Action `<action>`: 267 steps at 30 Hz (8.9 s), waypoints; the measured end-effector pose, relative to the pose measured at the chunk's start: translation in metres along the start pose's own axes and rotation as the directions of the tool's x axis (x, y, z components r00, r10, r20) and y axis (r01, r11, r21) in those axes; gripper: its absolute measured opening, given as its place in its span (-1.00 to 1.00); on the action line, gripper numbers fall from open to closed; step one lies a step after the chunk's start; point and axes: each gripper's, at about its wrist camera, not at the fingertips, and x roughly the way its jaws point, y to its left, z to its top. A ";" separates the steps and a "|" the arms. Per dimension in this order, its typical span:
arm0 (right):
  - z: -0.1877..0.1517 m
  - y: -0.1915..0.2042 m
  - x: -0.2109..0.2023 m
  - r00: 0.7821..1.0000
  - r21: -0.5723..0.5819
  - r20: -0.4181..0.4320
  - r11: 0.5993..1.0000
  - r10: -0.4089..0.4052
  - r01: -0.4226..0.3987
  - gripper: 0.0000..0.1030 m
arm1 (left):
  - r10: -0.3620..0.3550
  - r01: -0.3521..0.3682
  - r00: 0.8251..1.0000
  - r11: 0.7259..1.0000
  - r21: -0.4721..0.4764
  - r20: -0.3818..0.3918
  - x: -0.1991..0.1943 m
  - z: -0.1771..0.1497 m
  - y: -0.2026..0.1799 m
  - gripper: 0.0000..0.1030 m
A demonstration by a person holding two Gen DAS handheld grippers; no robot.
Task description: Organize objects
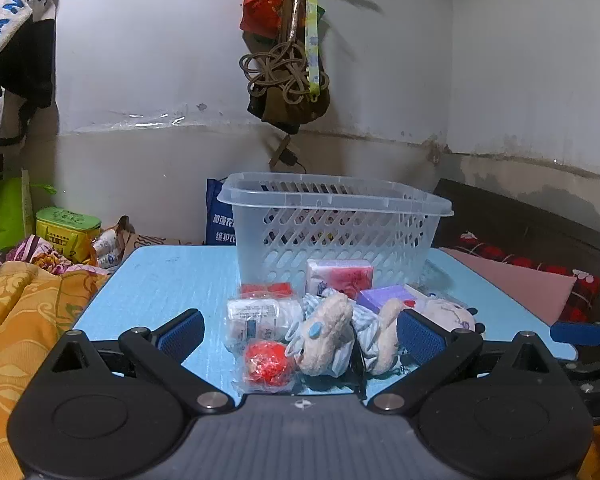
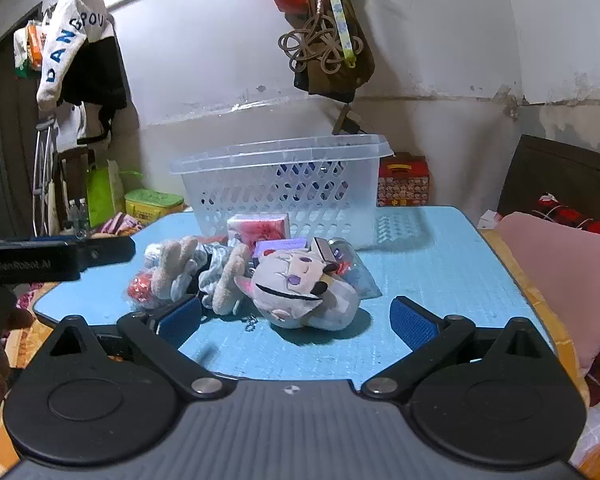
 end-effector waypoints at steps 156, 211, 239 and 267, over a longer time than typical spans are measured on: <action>0.140 -0.008 0.106 0.971 0.042 0.158 0.984 -0.179 0.174 0.62 | 0.095 -0.094 0.995 0.991 0.098 -0.010 0.164 0.110 0.053 -0.52; 0.004 -0.023 0.115 0.985 -0.001 -0.102 0.990 -0.141 0.141 0.32 | 0.077 -0.077 0.997 0.991 0.105 0.003 0.161 0.106 0.054 -0.45; -0.023 -0.026 0.074 0.986 0.062 0.017 0.984 -0.169 0.167 -0.08 | 0.071 -0.071 0.997 0.993 0.097 0.003 0.160 0.108 0.054 -0.44; 0.105 -0.004 0.072 0.967 -0.029 0.233 0.993 -0.108 0.118 -0.13 | 0.049 -0.049 0.999 0.996 0.081 0.004 0.162 0.109 0.058 -0.42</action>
